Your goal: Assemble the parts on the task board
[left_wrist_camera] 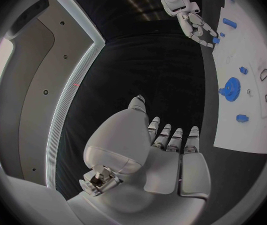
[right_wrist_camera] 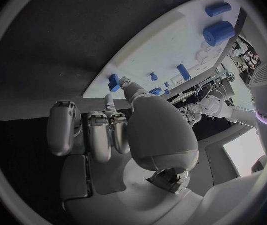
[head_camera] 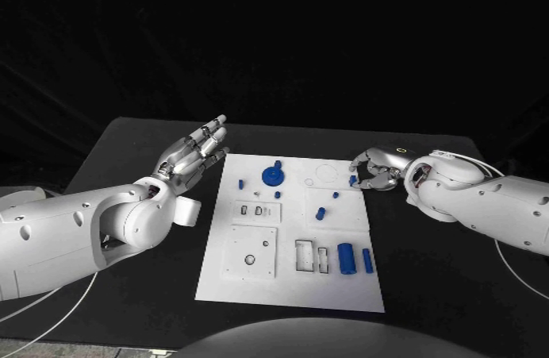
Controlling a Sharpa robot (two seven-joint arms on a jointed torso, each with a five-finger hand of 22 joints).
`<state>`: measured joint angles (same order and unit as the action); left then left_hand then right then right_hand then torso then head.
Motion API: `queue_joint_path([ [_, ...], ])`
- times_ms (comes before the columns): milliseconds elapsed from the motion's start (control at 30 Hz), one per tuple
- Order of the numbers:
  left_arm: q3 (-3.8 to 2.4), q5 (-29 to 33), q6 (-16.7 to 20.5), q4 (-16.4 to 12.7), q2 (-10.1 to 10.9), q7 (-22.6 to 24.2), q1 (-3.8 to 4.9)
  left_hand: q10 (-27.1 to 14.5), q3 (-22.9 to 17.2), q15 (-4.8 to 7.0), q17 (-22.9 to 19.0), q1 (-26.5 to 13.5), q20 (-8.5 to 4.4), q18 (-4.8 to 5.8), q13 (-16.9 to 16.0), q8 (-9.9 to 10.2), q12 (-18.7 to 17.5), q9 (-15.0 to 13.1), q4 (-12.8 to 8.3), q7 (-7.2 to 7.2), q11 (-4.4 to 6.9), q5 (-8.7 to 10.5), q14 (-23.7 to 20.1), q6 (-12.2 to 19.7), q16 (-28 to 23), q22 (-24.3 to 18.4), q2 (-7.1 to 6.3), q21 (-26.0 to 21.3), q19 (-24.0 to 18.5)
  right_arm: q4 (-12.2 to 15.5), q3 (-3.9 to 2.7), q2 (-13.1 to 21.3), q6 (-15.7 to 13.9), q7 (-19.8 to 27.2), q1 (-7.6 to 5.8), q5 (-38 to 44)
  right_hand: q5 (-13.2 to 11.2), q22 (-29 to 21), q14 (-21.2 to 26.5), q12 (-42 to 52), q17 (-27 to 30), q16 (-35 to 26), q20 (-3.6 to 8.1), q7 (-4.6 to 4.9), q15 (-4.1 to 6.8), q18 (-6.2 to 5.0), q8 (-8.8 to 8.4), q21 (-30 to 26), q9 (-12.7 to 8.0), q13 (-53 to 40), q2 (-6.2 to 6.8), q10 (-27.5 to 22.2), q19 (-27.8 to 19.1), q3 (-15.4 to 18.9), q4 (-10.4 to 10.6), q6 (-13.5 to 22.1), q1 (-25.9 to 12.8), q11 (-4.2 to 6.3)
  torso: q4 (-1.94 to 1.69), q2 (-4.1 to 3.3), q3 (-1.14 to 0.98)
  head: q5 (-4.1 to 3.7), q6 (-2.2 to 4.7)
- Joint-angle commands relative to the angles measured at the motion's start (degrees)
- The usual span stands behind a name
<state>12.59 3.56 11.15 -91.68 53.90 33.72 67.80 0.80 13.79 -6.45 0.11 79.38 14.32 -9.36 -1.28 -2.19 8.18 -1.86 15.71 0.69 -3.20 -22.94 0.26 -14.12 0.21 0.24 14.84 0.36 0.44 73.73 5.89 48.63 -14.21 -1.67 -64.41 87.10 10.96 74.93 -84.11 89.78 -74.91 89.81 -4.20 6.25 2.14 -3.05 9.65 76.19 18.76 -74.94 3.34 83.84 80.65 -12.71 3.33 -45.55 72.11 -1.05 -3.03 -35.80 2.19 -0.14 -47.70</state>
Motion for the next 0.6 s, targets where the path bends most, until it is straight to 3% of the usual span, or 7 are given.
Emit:
queue_joint_path([
  [33,-0.04,0.02,-1.24,-0.12,0.02,0.29,0.03,0.12,-0.32,-0.39,0.08,0.47,0.5,-1.02,-0.08,-0.28,0.32,-0.07,-0.16,0.08,-0.42,-0.3,0.08,-0.17,0.13,0.06,0.13,0.05,0.06,-0.29,0.0,-0.19,0.08,-0.2,0.23,1.43,0.02,9.94,-5.89,0.22,-15.09,0.19,-0.49,-0.01,-0.46,-0.65,1.74,-0.56,1.46,-15.06,-0.11,6.16,-0.06,0.84,-0.08,0.5,0.82,-0.37,0.0,-0.01,-0.01,0.02,-0.09],
  [267,-0.04,0.02,-1.3,-0.09,0.08,0.17,0.02,0.11,-0.35,-0.41,0.08,0.54,0.52,-1.02,-0.08,-0.27,0.32,-0.07,-0.2,0.08,-0.43,-0.35,0.07,-0.16,0.12,0.06,0.14,0.05,0.07,-0.81,0.0,-0.49,0.17,-0.4,0.61,1.66,1.04,9.93,-5.89,0.22,-15.09,0.19,-0.46,-0.16,-0.39,-0.76,7.03,-1.3,6.69,-15.06,-0.83,6.16,-0.19,2.39,-0.03,2.96,1.56,-0.29,0.01,0.01,-0.03,-0.03,-0.16],
  [600,-0.04,0.02,-1.5,0.0,0.06,0.05,0.01,0.11,-0.37,-0.43,0.08,0.58,0.53,-1.02,-0.08,-0.27,0.31,-0.07,-0.22,0.09,-0.44,-0.38,0.07,-0.16,0.13,0.06,0.14,0.06,0.07,-1.37,0.0,-1.05,0.21,-0.44,0.85,1.86,3.63,9.94,-5.89,0.22,-15.09,0.19,-0.35,-0.52,-0.17,-0.8,12.3,-1.82,11.42,-15.06,-1.5,6.16,-0.2,3.02,-0.06,3.31,2.24,-0.03,0.02,-0.02,-0.02,-0.15,-0.23],
])
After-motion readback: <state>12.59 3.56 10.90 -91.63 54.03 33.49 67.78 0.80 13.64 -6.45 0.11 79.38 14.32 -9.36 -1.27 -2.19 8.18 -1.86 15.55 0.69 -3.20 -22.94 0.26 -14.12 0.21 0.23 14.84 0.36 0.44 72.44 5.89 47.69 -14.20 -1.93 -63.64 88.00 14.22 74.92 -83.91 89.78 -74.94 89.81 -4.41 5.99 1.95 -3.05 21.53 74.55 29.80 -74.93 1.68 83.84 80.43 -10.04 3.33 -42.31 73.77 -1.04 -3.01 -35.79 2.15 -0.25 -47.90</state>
